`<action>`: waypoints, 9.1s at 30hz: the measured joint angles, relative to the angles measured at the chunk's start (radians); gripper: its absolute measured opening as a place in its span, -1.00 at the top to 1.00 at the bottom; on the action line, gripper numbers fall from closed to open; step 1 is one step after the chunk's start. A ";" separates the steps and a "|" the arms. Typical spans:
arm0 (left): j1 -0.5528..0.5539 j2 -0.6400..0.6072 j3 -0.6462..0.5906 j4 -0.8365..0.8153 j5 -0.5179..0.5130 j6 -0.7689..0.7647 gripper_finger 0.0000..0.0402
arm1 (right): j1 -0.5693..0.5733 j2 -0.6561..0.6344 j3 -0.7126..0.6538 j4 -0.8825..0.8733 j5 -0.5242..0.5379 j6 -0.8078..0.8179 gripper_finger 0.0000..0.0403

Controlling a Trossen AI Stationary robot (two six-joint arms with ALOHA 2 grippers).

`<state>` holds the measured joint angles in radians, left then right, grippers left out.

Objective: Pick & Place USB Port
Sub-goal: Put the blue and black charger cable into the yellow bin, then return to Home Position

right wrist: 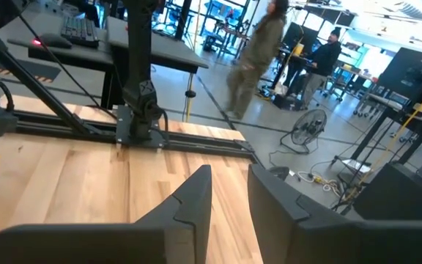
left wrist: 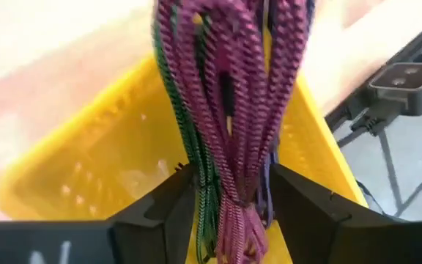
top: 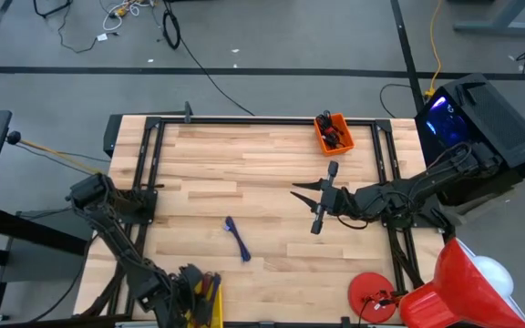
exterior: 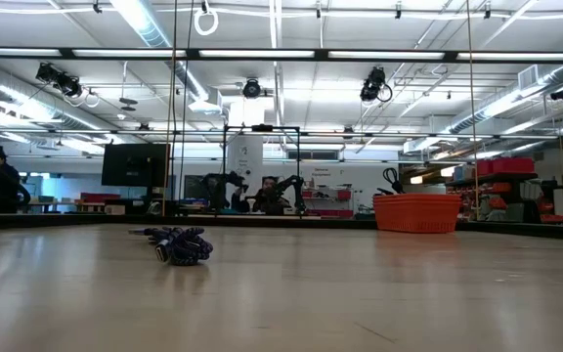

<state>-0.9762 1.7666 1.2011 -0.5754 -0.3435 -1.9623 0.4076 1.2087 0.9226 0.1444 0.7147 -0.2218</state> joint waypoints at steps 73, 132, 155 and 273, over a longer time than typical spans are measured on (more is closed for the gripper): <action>0.594 0.005 0.000 -0.129 0.079 2.388 0.12 | -0.066 0.000 -0.001 -0.106 -0.106 0.110 0.55; 0.639 -0.135 0.157 -0.395 -0.054 1.576 0.89 | -0.066 0.000 -0.002 -0.172 -0.129 0.140 0.55; 0.044 -0.297 0.139 -0.626 -0.392 0.195 0.89 | -0.067 0.000 -0.002 -0.178 -0.129 0.105 0.55; -0.046 -0.835 -0.570 -0.798 -1.205 0.259 0.49 | -0.518 -0.248 -0.280 0.000 -0.565 0.139 0.55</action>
<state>-1.0218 0.9312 0.6313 -1.3730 -1.5481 -1.7029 -0.1103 0.9611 0.6422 0.1446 0.1493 -0.0824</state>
